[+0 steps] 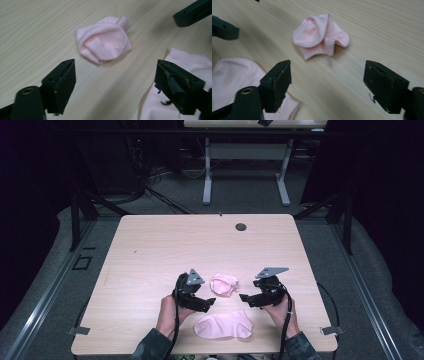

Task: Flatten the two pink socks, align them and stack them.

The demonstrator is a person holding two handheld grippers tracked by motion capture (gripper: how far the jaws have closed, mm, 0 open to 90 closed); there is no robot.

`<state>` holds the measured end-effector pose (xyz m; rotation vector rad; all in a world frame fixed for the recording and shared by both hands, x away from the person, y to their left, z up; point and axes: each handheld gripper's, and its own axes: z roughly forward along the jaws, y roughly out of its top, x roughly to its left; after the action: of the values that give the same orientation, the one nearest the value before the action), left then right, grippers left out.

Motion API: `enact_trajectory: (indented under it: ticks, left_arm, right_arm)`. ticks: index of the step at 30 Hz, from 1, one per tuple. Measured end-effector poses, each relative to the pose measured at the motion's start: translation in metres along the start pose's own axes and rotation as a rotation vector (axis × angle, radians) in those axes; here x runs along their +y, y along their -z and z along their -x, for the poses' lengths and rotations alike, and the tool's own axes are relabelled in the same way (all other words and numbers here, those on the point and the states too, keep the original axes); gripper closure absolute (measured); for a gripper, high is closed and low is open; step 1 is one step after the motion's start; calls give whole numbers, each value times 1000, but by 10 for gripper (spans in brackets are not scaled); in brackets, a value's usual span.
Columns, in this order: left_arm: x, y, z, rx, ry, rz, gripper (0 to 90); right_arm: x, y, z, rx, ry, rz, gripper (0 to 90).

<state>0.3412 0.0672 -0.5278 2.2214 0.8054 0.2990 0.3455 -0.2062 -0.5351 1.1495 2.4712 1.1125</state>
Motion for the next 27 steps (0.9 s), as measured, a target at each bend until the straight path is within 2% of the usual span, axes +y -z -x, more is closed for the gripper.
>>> enact_trajectory:
  ticks: [2,3,5,6,8,9,10,11,12,13,14,15,16,17,18,21,25,27]
  left_arm:
    - [9,-10,3,-20,-30,-14,264]
    - [15,-17,4,-25,-52,-27,296]
    - [21,-30,4,-41,-69,-55,359]
    - [23,-37,4,-55,-74,-69,397]
    - [25,-48,3,-57,-77,-101,465]
    - [25,-48,3,-57,-77,-101,504]
    - [26,-57,2,-71,-77,-121,540]
    - [25,-61,2,-69,-76,-127,540]
    - [25,-66,1,-62,-72,-141,603]
    - [24,-68,0,-69,-67,-143,603]
    - [23,-70,0,-71,-64,-141,639]
    - [21,-74,-2,-90,-49,-137,728]
    - [20,-75,-4,-97,-39,-119,772]
    - [20,-75,-4,-97,-39,-119,831]
    - [18,-76,-7,-124,-6,-102,877]
    - [15,-70,-11,-147,37,-53,884]
    - [10,-43,-19,-138,96,51,885]
    - [2,-23,-27,-132,158,121,884]
  right_arm:
    - [4,-5,1,5,3,-6,271]
    - [6,-8,1,11,2,-11,338]
    - [11,-17,4,24,-8,-26,383]
    - [15,-22,7,32,-15,-43,438]
    - [19,-30,9,44,-26,-42,489]
    - [19,-30,9,44,-26,-42,489]
    - [26,-41,9,52,-28,-70,516]
    - [26,-41,9,52,-28,-70,560]
    - [28,-51,12,44,-46,-95,596]
    - [28,-51,12,44,-46,-95,596]
    - [29,-54,12,42,-51,-102,636]
    - [29,-58,14,53,-60,-114,709]
    - [28,-60,13,41,-60,-122,751]
    - [28,-60,13,41,-60,-122,751]
    - [28,-62,14,49,-67,-118,818]
    - [27,-62,14,42,-66,-127,846]
    - [28,-55,10,18,-41,-122,851]
    - [27,-49,8,10,-37,-106,852]
